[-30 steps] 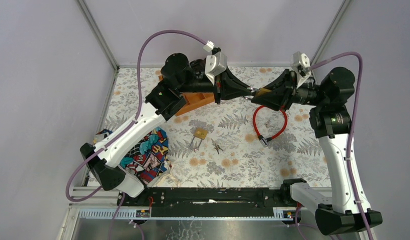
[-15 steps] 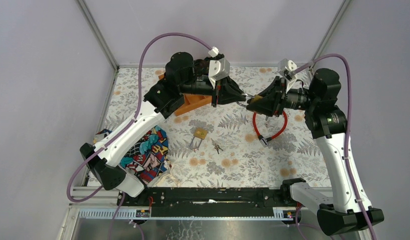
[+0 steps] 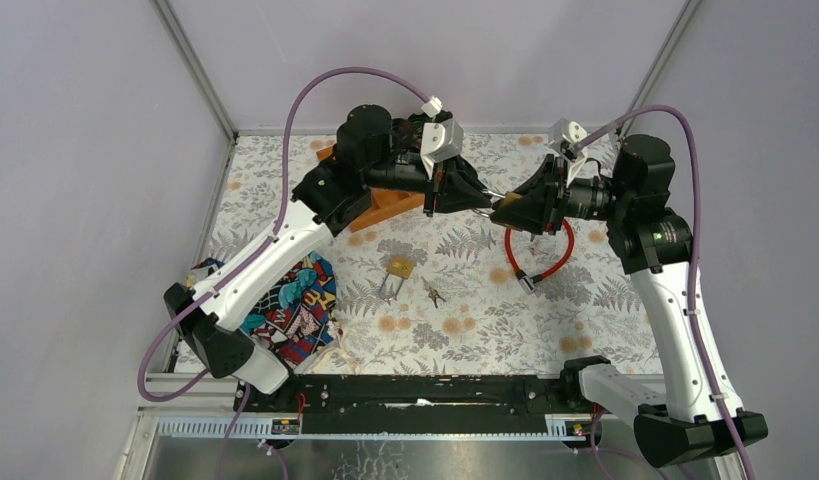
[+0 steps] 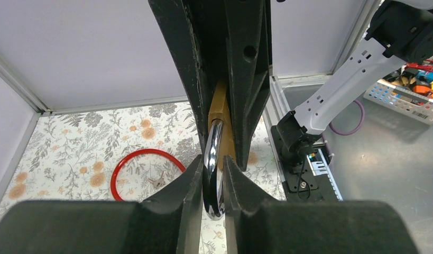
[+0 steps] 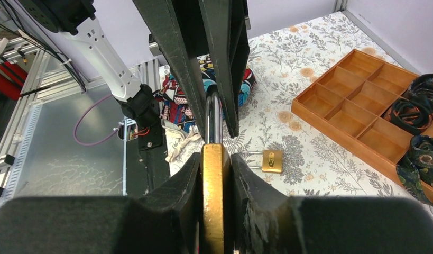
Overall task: Lock with the key
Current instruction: Lock the lock.
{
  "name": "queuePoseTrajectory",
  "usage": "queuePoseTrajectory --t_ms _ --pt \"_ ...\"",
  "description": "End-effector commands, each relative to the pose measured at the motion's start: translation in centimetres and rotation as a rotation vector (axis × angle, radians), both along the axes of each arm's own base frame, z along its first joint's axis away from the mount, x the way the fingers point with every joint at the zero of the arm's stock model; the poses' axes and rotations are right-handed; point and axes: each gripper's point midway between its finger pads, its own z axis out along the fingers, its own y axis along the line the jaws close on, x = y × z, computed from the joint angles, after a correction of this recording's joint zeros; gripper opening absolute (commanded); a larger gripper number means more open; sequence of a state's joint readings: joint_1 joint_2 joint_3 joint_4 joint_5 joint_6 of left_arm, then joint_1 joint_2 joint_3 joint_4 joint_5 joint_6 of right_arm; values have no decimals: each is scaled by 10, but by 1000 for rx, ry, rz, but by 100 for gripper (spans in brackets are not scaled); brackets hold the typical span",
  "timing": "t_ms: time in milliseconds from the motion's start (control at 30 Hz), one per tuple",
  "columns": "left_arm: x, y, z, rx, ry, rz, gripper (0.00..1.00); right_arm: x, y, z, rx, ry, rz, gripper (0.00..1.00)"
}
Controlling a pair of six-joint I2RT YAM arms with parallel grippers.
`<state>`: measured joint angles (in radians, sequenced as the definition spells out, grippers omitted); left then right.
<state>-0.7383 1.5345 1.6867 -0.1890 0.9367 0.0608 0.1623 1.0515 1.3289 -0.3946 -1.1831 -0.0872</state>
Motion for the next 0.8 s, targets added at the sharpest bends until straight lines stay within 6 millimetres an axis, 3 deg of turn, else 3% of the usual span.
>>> queuePoseTrajectory --t_ms 0,100,133,200,333,367,500,533,667,767 --pt "-35 3 -1 21 7 -150 27 22 -8 30 -14 -145 -119 0" --pt "-36 3 -6 33 22 -153 31 21 -7 31 -11 -143 -109 0" --pt "-36 3 -7 35 25 -155 25 20 -7 31 -10 -135 -104 0" --pt "-36 3 -7 34 27 -157 0 19 -7 32 -8 -135 -102 0" --pt "-39 4 -2 18 14 -171 0 18 -6 32 -8 -124 -93 0" --pt "-38 5 0 10 3 -163 0 19 -7 30 -14 -110 -97 5" --pt "-22 10 13 -22 -53 -78 0 16 -10 21 -58 -99 -105 70" --pt "-18 13 16 -26 -61 -62 0 15 -12 19 -69 -100 -120 96" --pt "-3 27 14 2 -99 -9 0 7 -20 11 -115 -123 -161 99" --pt "-1 39 7 36 -131 15 0 -6 -26 -6 -158 -128 -161 100"
